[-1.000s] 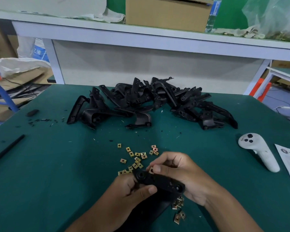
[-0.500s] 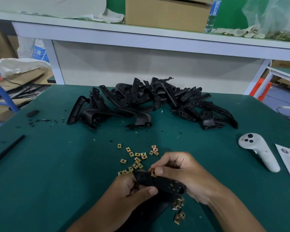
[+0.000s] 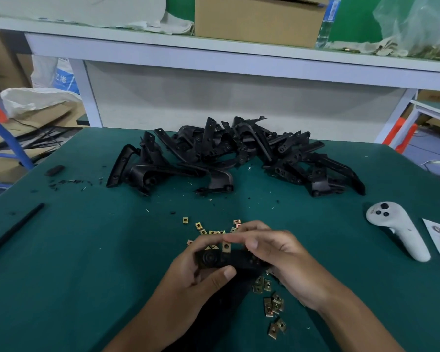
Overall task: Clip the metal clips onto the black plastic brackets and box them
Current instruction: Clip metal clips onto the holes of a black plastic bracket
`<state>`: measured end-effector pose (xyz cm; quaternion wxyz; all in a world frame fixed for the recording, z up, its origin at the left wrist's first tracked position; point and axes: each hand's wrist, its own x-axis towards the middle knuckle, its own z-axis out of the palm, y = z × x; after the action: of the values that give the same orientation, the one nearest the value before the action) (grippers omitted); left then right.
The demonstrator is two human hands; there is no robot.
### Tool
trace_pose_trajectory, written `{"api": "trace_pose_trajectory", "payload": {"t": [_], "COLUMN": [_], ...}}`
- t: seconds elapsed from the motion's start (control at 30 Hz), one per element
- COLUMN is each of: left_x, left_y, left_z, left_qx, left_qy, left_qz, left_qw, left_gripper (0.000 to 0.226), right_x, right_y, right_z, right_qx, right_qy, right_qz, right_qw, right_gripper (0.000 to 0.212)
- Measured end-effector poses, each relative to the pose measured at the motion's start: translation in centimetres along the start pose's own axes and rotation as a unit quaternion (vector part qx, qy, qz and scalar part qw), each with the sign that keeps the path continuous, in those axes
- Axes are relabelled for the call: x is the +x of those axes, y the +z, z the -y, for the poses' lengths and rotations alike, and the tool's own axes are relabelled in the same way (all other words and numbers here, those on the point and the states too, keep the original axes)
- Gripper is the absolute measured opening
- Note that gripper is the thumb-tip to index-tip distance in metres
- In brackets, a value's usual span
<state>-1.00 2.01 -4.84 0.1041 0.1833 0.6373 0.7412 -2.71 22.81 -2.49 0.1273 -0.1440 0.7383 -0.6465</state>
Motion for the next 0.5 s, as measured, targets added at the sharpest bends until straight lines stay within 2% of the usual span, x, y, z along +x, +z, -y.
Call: {"api": "trace_pose_trajectory", "payload": {"t": [0.1, 0.2, 0.3, 0.37, 0.5], "left_x": [0.0, 0.2, 0.6, 0.8, 1.2], "left_y": [-0.1, -0.2, -0.6, -0.9, -2.0], "left_z": [0.0, 0.0, 0.1, 0.1, 0.3], "left_qx": [0.004, 0.004, -0.004, -0.005, -0.042], "left_qy": [0.012, 0.028, 0.041, 0.054, 0.045], "left_qz": [-0.011, -0.050, -0.097, -0.135, -0.209], "left_qw": [1.000, 0.998, 0.994, 0.989, 0.976], "left_gripper": [0.041, 0.038, 0.037, 0.034, 0.032], "right_x": [0.1, 0.4, 0.8, 0.9, 0.7], "right_y": [-0.1, -0.5, -1.2, -1.2, -0.8], "right_z": [-0.2, -0.4, -1.8, -2.7, -3.7], "right_qx": [0.000, -0.015, -0.207, -0.326, -0.451], "right_qy": [-0.011, -0.011, -0.023, -0.020, -0.029], "right_qz": [-0.006, -0.083, -0.170, -0.163, -0.090], "right_qw": [1.000, 0.996, 0.963, 0.931, 0.888], "right_gripper": [0.051, 0.042, 0.022, 0.017, 0.040]}}
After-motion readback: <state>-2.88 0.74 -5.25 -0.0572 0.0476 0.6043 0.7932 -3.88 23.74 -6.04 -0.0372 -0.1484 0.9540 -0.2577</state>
